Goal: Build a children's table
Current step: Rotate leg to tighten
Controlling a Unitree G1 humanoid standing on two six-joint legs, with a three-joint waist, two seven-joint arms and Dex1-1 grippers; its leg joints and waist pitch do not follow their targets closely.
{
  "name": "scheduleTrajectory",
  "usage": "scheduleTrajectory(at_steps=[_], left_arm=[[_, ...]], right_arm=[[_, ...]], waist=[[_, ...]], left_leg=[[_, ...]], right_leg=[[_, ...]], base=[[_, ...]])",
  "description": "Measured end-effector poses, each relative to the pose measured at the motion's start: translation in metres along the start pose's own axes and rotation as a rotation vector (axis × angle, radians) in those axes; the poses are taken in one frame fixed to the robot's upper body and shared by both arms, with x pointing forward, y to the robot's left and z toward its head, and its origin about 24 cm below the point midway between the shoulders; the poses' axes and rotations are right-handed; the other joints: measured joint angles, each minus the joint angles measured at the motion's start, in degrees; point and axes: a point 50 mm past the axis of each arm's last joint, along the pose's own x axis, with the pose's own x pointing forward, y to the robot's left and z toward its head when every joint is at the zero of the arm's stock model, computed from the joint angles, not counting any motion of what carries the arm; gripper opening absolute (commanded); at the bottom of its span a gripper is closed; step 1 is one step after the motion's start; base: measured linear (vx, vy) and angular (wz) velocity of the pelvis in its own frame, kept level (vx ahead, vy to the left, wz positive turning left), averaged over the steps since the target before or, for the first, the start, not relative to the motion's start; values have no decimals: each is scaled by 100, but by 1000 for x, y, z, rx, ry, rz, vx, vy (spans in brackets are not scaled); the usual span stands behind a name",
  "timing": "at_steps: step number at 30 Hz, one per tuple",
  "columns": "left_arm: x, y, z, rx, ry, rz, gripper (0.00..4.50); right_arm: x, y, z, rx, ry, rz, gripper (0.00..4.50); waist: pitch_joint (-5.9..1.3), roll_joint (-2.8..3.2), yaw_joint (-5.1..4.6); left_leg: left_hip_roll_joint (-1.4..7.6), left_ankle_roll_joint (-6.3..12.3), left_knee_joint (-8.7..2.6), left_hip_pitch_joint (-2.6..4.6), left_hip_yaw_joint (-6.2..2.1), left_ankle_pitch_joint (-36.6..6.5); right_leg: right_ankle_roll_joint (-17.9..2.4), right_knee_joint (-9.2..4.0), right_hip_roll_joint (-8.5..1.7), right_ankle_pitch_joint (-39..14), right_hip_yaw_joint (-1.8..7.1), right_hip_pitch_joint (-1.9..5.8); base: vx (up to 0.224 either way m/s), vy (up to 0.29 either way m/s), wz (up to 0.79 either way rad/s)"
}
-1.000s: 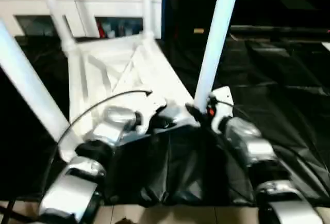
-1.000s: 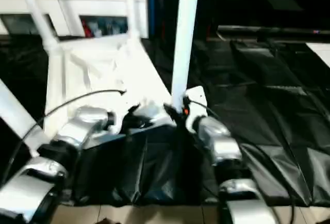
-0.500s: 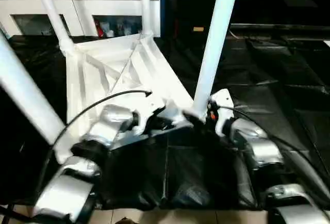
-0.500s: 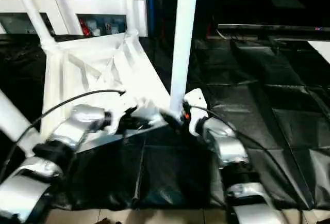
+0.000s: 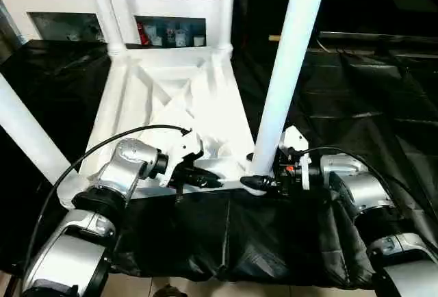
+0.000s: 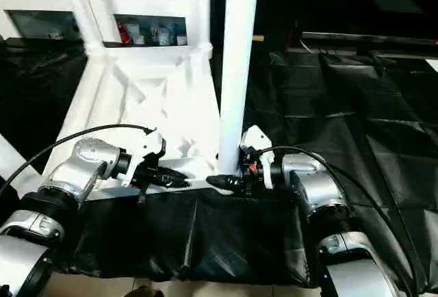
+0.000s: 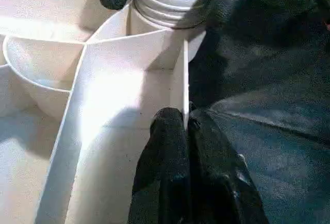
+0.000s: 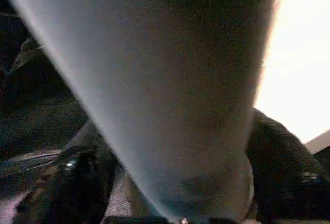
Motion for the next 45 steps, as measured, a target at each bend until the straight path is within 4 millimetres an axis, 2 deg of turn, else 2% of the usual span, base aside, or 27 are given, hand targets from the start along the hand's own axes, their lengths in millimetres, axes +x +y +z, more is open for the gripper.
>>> scheduleTrajectory(at_steps=[6,11,15,19,23,25,27,30,33,35,39,40,45], left_arm=[[-1,0,-1,1,3,-11,0],[1,2,-1,-5,2,25,0],[9,7,1,-37,-17,147,0],[22,9,6,-55,-32,237,0],[32,6,9,-57,-46,297,0],[32,5,10,-56,-48,300,0],[33,5,10,-52,-48,299,0],[33,4,12,-41,-48,292,0],[33,3,13,-28,-47,284,0],[33,3,13,-24,-47,281,0],[33,1,14,-9,-44,269,0],[33,1,14,0,-43,261,0],[31,0,14,22,-37,259,0]], right_arm=[[3,1,0,12,-5,17,273],[5,3,-5,33,-52,-61,265],[14,-3,-7,51,-101,-294,263],[20,-9,-7,100,-135,-497,259],[27,-7,-7,142,-178,-670,259],[27,-7,-7,143,-184,-686,329],[28,-7,-6,140,-188,-693,329],[28,-6,-5,135,-194,-689,376],[25,-3,-5,114,-188,-656,380],[22,-2,-5,99,-178,-639,415],[-2,2,-10,27,-116,-543,443],[-13,5,-12,1,-93,-505,443],[-36,11,-12,-41,-58,-442,443]], waist=[[0,0,8],[-1,0,3],[-1,-2,-48],[-2,1,-154],[-12,15,-176],[-17,25,-177],[-18,28,-177],[-16,34,-178],[-16,35,-168],[-15,37,-160],[-9,49,-113],[-10,51,-106],[-10,50,-110]], left_leg=[[0,0,0,0,0,0],[0,-1,0,19,-1,0],[-2,-2,-2,35,-2,1],[-9,-2,-14,38,-7,1],[-15,-2,-15,39,-6,1],[-18,-2,-15,38,-6,1],[-17,-2,-18,37,-6,1],[-17,-2,-24,32,-6,1],[-16,-2,-31,31,-6,1],[-16,-2,-37,30,-6,1],[-15,-3,-44,19,-3,1],[-15,-3,-45,19,2,1],[-11,-2,-51,20,-2,1]], right_leg=[[0,5,0,0,0,1],[0,9,0,1,2,17],[20,13,0,-11,7,22],[26,-17,0,-15,8,24],[26,-26,-1,-15,16,24],[27,-26,0,-15,20,23],[27,-25,0,-14,20,20],[27,-25,1,-13,20,15],[27,-20,3,-11,20,14],[26,-18,4,-11,18,12],[22,-18,4,-8,20,16],[22,-17,4,-8,29,19],[35,-10,10,-14,26,17]], base=[[0,0,0],[0,0,0],[0,0,0],[0,0,0],[0,0,0],[0,0,0],[0,0,0],[0,0,0],[0,0,0],[0,0,0],[0,0,0],[0,0,0],[0,0,0]])
